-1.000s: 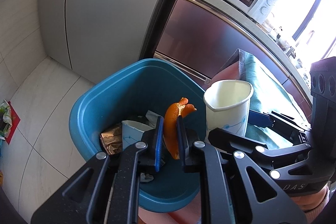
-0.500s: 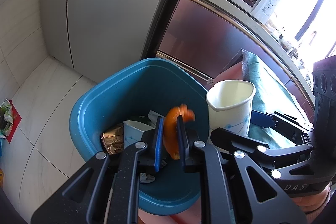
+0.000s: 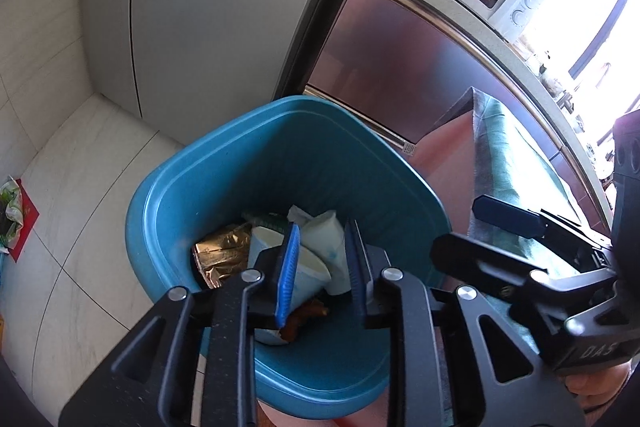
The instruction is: Collect trash
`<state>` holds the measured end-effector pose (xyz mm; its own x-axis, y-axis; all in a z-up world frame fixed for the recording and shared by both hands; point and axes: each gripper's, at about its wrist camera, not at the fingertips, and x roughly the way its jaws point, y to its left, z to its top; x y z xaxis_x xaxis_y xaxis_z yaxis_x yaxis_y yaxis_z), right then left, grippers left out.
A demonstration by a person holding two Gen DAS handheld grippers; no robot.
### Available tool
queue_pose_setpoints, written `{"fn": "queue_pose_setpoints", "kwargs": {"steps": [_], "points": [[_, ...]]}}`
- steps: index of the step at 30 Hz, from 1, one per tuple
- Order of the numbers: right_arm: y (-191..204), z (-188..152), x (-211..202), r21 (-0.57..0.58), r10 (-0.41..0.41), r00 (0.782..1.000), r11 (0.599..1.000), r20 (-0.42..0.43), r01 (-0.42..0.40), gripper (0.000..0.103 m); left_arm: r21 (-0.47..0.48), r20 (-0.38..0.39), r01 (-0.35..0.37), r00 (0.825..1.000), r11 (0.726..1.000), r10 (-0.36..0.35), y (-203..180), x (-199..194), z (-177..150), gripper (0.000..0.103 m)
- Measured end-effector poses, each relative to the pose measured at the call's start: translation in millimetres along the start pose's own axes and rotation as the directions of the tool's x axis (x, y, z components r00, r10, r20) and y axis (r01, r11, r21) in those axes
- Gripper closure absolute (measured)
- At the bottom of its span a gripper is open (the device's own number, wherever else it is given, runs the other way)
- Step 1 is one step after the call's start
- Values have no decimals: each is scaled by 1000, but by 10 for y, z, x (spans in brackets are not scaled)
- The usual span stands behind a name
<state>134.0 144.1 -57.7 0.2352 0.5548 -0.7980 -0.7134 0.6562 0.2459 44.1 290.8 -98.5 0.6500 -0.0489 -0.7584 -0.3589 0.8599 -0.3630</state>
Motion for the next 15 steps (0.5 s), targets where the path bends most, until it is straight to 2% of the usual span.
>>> {"fn": "queue_pose_setpoints", "kwargs": {"steps": [6,12,15], "points": [[-77,-69,-152,25,24,999,999,37,-25,23,30,44,-11,999,1000,9,-42,-138,-38,65],[-159,-222,-538,49,29,991,998,131,-36,23,91,120,-37,992,995,26,-169,-411,-86,45],[-214,-338,-784,65,20,982,997,186,-32,21,128,171,-49,985,991,26,-269,-590,-137,23]]}}
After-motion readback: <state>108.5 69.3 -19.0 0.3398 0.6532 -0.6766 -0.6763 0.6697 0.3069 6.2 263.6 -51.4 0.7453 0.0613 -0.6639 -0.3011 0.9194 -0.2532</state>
